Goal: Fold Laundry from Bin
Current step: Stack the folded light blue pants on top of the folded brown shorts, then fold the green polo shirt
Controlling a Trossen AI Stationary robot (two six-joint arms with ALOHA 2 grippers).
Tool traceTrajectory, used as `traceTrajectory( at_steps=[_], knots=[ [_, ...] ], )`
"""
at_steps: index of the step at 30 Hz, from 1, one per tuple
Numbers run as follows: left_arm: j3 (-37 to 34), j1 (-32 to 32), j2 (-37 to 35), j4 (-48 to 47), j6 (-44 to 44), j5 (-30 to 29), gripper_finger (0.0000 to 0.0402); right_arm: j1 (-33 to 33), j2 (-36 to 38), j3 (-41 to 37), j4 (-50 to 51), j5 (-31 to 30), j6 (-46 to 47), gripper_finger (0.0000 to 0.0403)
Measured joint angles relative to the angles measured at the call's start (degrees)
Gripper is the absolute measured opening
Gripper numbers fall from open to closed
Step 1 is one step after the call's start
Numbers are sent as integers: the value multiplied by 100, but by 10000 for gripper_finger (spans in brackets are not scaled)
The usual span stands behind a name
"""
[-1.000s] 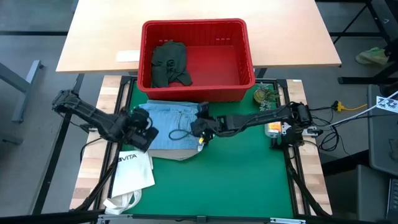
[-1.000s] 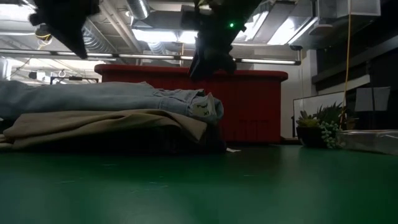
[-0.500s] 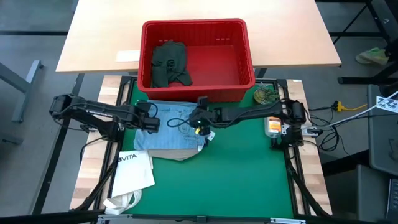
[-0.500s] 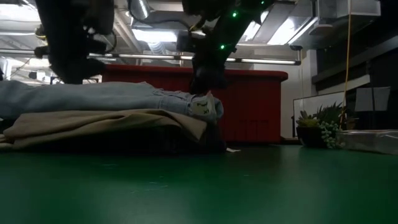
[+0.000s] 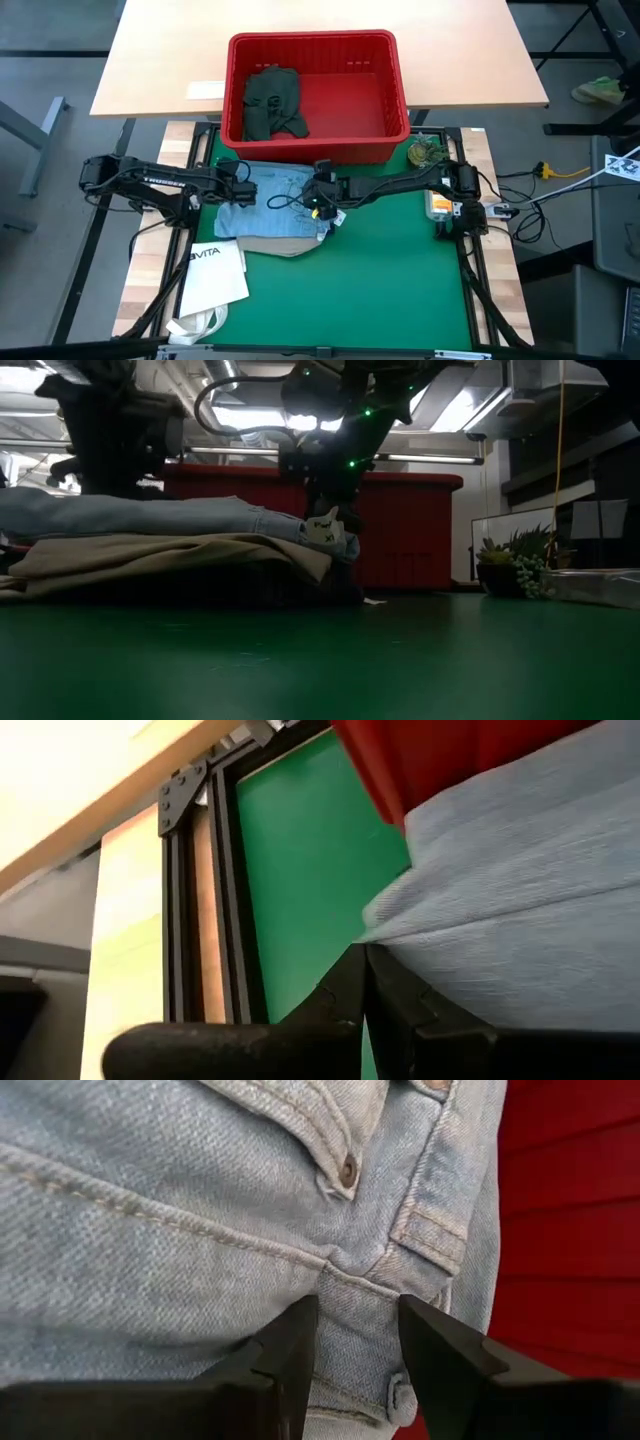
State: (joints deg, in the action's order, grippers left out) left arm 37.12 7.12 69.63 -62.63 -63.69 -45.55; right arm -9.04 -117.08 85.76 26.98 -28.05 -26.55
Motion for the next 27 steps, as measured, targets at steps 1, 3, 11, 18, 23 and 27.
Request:
traceTrajectory(
  at_steps=[1,3,11,18,23,27],
  knots=[
    [-56,44,0,44,-5,-12,1,0,0,0,18,10,0,147],
    [-183,97,-1,107,-27,-21,1,0,0,2,56,19,0,147],
    [-429,147,-7,59,-57,273,1,4,0,-3,98,-69,-4,147],
    [-3,142,-37,-569,487,598,1,7,332,-41,293,-249,-90,147],
    [643,80,-37,-1364,696,748,1,2,667,-42,541,-205,-90,147],
    [1145,-150,-37,-1721,905,925,1,2,934,-39,1027,-44,-90,147]
  ],
)
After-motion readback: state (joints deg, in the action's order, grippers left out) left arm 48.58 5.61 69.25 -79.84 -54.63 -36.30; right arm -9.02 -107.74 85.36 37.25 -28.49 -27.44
